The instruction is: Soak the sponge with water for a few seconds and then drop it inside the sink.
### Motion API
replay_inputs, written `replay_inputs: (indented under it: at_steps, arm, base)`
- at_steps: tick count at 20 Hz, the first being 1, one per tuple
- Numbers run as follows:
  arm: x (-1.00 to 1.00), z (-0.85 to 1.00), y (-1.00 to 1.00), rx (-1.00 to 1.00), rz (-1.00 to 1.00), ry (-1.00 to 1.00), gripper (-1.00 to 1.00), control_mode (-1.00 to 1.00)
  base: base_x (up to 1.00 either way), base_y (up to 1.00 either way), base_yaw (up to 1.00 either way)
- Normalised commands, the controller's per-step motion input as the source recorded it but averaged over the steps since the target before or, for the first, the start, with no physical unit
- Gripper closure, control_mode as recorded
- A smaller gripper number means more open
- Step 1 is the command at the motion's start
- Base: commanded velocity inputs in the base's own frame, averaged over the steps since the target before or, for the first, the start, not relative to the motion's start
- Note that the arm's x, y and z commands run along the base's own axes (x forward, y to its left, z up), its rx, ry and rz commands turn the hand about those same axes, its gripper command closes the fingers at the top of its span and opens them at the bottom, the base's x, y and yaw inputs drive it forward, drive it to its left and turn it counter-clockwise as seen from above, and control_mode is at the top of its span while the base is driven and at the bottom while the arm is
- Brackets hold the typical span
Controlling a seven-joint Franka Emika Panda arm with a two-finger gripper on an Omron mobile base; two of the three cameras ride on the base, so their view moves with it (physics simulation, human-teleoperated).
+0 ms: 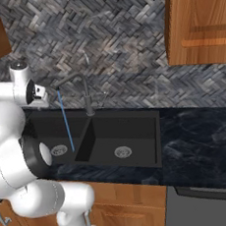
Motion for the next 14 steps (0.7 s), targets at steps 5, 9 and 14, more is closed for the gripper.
replay_inputs:
  at_steps: [5,9,14]
  arm:
    - [0.0,0.0,0.32,0.0,0.08,0.0,-1.0,-1.0]
    - [0.0,0.0,0.4,0.0,0.07,0.0,-1.0,-1.0]
    - [0.0,0.0,0.41,0.0,0.06,0.0,-1.0,-1.0]
  base:
    - [0.0,0.0,0.0]
    - [0.0,0.0,0.0]
    - [0.0,0.0,0.0]
